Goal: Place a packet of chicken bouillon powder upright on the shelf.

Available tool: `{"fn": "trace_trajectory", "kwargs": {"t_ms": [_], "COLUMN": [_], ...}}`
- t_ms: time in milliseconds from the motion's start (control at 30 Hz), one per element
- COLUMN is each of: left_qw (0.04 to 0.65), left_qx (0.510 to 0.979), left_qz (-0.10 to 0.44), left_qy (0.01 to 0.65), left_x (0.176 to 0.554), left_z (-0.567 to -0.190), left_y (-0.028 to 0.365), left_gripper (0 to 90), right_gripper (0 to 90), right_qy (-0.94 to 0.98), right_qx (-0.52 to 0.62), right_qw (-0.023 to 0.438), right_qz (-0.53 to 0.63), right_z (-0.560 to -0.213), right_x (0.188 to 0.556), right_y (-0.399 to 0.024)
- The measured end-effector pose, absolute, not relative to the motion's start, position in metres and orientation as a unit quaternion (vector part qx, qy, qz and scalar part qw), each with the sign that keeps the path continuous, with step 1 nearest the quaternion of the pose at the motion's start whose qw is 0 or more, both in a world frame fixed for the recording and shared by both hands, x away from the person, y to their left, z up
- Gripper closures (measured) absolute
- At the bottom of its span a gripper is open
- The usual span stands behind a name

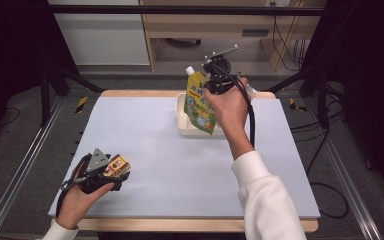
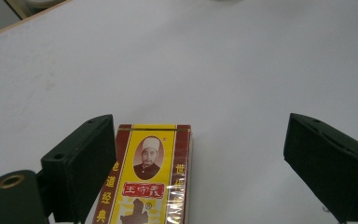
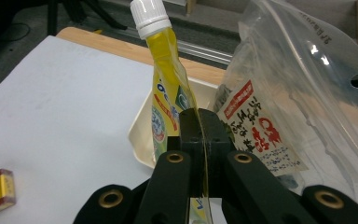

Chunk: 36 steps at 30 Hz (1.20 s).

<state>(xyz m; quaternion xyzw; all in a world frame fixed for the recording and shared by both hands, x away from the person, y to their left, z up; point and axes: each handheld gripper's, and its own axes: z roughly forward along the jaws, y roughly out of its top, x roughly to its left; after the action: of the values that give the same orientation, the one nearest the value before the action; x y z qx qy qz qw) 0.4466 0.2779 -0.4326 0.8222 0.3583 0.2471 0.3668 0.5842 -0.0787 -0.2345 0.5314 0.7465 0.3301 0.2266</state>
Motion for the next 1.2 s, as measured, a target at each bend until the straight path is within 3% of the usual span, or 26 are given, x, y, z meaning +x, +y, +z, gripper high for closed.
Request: {"fn": "trace_trajectory", "kwargs": {"t_ms": [1200], "left_qw": [0.371], "left_qx": [0.825], "left_qz": [0.245], "left_qy": [0.350], "left_x": [0.447], "left_z": [-0.431], "left_y": [0.278], "left_gripper": [9.7], "right_gripper": [90.0], "right_qy": [0.711], "right_qx": [0.598], "right_qw": [0.247], "right_qz": [0.277], "right_z": [-0.245], "right_x": [0.647], "right_y": [-0.042]}}
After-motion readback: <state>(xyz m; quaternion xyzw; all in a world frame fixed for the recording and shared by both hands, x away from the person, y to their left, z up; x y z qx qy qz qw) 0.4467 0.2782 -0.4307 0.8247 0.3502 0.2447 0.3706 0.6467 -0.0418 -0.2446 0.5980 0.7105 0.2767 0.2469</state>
